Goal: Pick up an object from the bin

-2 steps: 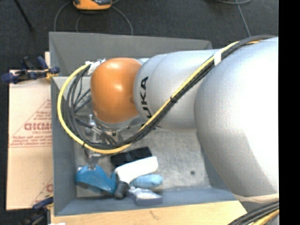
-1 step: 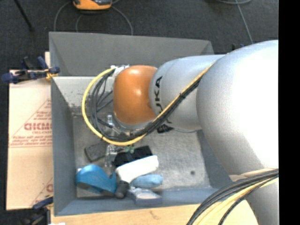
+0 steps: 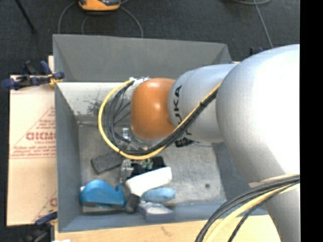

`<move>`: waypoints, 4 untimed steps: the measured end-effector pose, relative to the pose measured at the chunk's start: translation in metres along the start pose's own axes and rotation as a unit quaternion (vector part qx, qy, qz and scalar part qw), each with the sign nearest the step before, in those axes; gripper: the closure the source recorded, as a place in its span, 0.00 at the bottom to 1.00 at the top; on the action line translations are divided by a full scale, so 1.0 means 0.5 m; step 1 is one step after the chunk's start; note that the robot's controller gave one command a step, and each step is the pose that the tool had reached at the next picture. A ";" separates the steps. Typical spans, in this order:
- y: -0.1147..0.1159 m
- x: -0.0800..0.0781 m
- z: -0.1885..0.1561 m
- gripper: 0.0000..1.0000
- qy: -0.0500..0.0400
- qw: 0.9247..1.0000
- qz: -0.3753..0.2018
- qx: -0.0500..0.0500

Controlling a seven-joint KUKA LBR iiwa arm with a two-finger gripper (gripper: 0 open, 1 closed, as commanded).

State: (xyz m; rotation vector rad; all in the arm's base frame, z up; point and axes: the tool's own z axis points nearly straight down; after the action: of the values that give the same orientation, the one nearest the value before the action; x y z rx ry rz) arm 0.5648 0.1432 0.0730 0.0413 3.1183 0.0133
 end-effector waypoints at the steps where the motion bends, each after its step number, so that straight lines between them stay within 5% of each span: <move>1: -0.001 -0.015 0.000 0.00 0.007 0.999 -0.031 0.001; 2: -0.009 -0.031 0.001 0.00 0.009 1.000 -0.029 0.002; 3: -0.001 -0.025 -0.008 1.00 0.003 1.000 -0.031 0.002; 4: -0.001 -0.025 -0.008 1.00 0.003 1.000 -0.030 0.002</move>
Offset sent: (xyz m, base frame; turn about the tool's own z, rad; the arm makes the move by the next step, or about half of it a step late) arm 0.0000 0.0000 0.0000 -0.0001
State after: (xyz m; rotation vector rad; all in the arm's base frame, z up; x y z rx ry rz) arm 0.5773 0.1424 0.0774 -0.0536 3.1244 0.0071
